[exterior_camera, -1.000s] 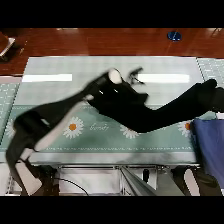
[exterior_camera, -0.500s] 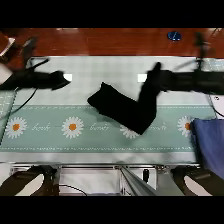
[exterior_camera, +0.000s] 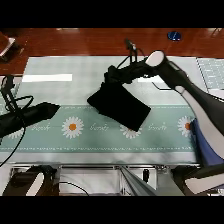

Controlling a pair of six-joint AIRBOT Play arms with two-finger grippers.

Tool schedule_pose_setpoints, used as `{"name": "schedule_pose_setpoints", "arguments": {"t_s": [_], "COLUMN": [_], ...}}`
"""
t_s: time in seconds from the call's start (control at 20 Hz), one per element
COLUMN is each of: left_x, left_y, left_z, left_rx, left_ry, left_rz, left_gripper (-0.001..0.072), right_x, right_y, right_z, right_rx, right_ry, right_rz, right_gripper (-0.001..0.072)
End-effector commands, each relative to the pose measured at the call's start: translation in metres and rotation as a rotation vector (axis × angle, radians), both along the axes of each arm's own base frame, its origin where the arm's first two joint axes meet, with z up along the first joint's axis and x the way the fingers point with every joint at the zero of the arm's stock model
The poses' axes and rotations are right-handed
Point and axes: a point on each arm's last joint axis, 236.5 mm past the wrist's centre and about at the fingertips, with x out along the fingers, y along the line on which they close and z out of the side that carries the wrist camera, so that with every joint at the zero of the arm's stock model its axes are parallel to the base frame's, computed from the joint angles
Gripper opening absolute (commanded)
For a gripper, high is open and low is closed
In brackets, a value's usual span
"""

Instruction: Fold the shirts.

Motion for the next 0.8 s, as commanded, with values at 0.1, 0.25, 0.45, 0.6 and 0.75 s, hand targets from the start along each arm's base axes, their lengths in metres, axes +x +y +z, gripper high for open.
{"name": "schedule_pose_setpoints", "arguments": {"t_s": [0.1,0.25,0.45,0.6,0.75], "left_x": [0.011,0.013,0.013,0.013,0.013], "left_y": [0.007,0.008,0.007,0.007,0.007], "left_z": [-0.014,-0.025,-0.029,-0.029,-0.029], "left_rx": [-0.004,-0.004,-0.005,-0.005,-0.005], "left_ry": [0.007,0.044,0.058,0.059,0.059], "left_rz": [0.047,0.050,0.048,0.047,0.047], "left_gripper": [0.0016,0.0016,0.0016,0.0016,0.0017], "right_x": [0.000,-0.022,-0.060,-0.108,-0.152], "right_y": [0.019,-0.043,-0.230,-0.334,-0.312], "right_z": [-0.030,-0.002,0.018,0.011,-0.049], "right_rx": [0.033,-0.058,-0.659,-0.841,-0.527], "right_ry": [0.105,0.133,0.044,-0.019,0.042], "right_rz": [0.017,0.123,-0.012,-0.410,-0.661], "right_gripper": [0.0409,0.0407,0.0407,0.0407,0.0407]}}
